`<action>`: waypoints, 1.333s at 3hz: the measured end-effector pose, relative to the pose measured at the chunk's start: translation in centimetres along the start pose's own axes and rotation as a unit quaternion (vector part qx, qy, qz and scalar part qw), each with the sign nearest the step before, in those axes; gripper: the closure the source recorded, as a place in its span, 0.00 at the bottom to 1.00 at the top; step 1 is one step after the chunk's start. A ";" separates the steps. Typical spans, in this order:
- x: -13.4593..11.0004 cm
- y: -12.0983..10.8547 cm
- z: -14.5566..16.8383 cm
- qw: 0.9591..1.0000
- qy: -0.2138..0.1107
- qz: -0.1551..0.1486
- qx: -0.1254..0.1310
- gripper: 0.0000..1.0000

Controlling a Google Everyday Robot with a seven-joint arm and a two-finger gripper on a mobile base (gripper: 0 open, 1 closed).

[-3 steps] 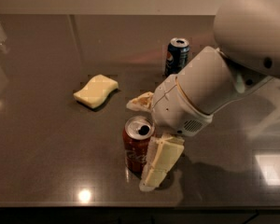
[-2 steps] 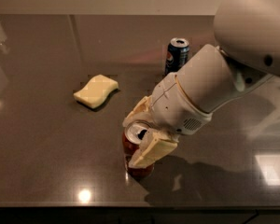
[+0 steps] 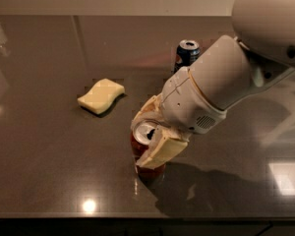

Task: Move coke can near sponge

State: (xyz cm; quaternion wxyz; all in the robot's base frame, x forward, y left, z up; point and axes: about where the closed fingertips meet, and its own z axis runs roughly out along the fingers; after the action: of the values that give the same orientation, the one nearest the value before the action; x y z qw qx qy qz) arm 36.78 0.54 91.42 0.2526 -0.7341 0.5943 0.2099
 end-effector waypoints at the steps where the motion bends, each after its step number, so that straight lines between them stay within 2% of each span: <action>1: -1.5 -3.7 -0.9 1.000 -0.001 0.002 0.012 1.00; 2: -2.8 -8.1 -2.0 1.000 -0.001 0.008 0.026 1.00; 3: -3.5 -11.0 -2.3 0.999 -0.003 0.010 0.034 1.00; 4: -2.5 -13.4 -2.3 0.999 -0.006 0.020 0.042 1.00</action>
Offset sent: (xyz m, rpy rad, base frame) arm 0.1260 0.0331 0.0641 0.0206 -0.0377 -0.0804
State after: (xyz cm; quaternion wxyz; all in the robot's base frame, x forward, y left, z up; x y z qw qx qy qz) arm 49.39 3.26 96.39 0.2829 -0.7094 0.6156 0.1943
